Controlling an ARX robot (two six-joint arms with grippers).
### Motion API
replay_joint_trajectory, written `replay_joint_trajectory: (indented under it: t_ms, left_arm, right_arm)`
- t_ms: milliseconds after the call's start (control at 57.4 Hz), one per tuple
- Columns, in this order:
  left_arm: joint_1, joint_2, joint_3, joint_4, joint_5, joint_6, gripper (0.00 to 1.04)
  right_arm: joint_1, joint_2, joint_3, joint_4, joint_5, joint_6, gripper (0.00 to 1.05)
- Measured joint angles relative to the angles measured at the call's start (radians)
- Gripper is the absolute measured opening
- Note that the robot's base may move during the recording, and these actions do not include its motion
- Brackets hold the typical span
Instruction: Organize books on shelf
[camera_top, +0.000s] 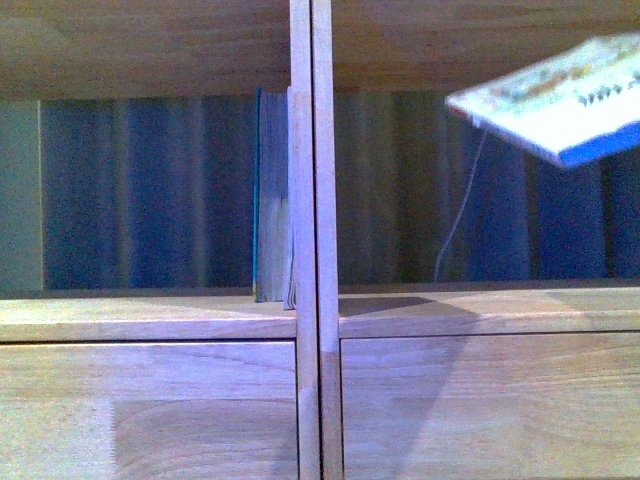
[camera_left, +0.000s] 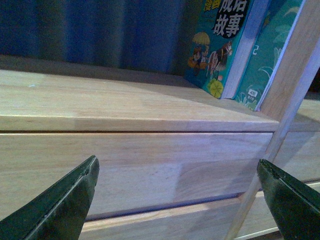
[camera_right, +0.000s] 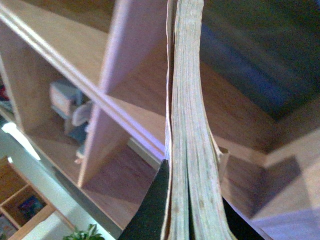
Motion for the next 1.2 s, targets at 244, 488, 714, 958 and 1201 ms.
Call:
replay_joint_trajectory:
  t_ms: [244,488,714,958,1201]
  left_arm:
    - [-0.152,0.145,0.292,-0.034,0.082,-0.256,0.97]
    - [-0.299,0.243,0.593,-0.053,0.032,-0.511,0.97]
    - [-0.43,0.26,0.686,-0.106,0.017,-0.563,0.97]
    - [-0.529,0.283,0.703,-0.071,-0.014,-0.59,0.97]
    - [-0.58,0.277,0.701,-0.055,-0.004,-0.575,0.97]
  right_arm:
    - [0.161,0.025,-0.008,0.184,-0.021,-0.135,0.07]
    - [0.299,0.228,0.127,0.156,0.039,-0.283,0.07]
    - [0.398,0.314,0.236,0.158,0.075,-0.326,0.07]
    - [0.479,0.356,0.246,0.134,0.077,-0.385,0.07]
    - [0.526,0.362,0.233,0.154,0.065,-0.39,0.07]
